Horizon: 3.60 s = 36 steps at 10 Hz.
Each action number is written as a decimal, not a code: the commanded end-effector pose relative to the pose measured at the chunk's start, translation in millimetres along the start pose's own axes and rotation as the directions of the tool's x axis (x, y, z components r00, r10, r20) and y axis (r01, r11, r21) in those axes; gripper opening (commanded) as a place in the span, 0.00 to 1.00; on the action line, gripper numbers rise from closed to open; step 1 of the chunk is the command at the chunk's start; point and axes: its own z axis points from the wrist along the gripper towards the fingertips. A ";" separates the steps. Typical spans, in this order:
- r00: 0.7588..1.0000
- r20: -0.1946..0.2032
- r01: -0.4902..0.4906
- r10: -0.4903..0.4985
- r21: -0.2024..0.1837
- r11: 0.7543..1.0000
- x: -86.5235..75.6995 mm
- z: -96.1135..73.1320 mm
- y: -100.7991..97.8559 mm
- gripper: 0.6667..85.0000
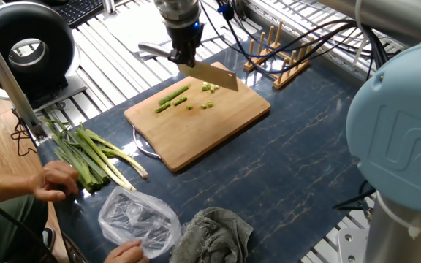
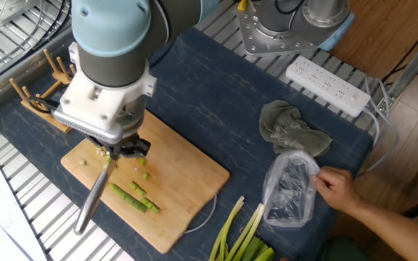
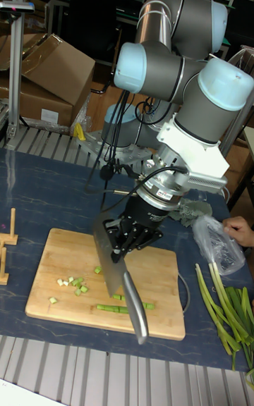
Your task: Chop the scallions
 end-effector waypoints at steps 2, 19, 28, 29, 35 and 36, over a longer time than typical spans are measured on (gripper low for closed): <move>0.999 -0.005 0.038 -0.038 0.030 0.999 2.2 2.0 -12.4 0.01; 0.996 0.014 0.090 -0.092 0.086 0.992 0.4 4.4 -35.0 0.01; 0.997 0.046 0.056 -0.062 0.133 0.990 -12.5 22.5 -61.9 0.01; 0.996 0.058 0.058 -0.066 0.143 0.988 -14.8 28.3 -68.3 0.01; 0.995 0.089 0.031 -0.042 0.123 0.992 -14.1 70.6 -77.3 0.01; 0.995 0.087 0.036 -0.045 0.100 0.994 -11.9 75.0 -72.4 0.01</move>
